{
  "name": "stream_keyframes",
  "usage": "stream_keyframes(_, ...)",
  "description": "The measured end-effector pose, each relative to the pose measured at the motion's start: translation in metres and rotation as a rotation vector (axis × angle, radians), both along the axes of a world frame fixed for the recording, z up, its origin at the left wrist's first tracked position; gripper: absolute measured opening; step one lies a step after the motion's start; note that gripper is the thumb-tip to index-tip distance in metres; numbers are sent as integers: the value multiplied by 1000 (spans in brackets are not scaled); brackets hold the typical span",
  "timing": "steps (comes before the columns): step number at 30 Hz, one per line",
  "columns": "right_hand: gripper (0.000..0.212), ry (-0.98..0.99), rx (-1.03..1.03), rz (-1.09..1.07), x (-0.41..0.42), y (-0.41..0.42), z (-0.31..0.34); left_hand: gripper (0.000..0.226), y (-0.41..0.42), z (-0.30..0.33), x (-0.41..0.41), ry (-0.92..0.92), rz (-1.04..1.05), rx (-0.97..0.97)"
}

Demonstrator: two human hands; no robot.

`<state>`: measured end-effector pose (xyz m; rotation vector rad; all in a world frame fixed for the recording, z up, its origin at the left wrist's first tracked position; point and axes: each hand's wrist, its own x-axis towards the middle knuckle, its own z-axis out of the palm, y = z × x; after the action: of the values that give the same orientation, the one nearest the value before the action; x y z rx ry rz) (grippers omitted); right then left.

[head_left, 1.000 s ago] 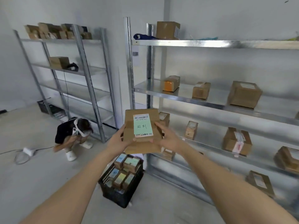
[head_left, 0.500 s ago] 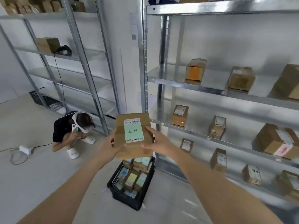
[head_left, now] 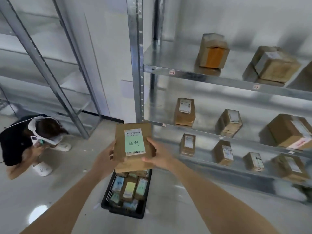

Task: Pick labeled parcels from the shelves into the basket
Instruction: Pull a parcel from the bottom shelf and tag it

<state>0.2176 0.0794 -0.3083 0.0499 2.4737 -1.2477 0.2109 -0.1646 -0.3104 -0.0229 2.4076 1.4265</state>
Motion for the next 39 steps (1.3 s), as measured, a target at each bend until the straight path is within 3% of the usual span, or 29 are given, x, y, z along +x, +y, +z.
stream_keyframes(7,98,-97,-23,-172,-39,-60,-85,109,-54,-93,-85,-100,-233,-107)
stream_keyframes(16,97,-231,-98,-340,-34,-114,-234,105,-95,-237,-122,-258,-392,-116)
stream_keyframes(30,92,-391,-27,-268,-11,-137,-506,107,-108,-502,-89,-424,-369,-183)
stream_keyframes(39,96,-383,27,-248,-36,-126,-628,107,-93,-628,-102,-366,-333,-255)
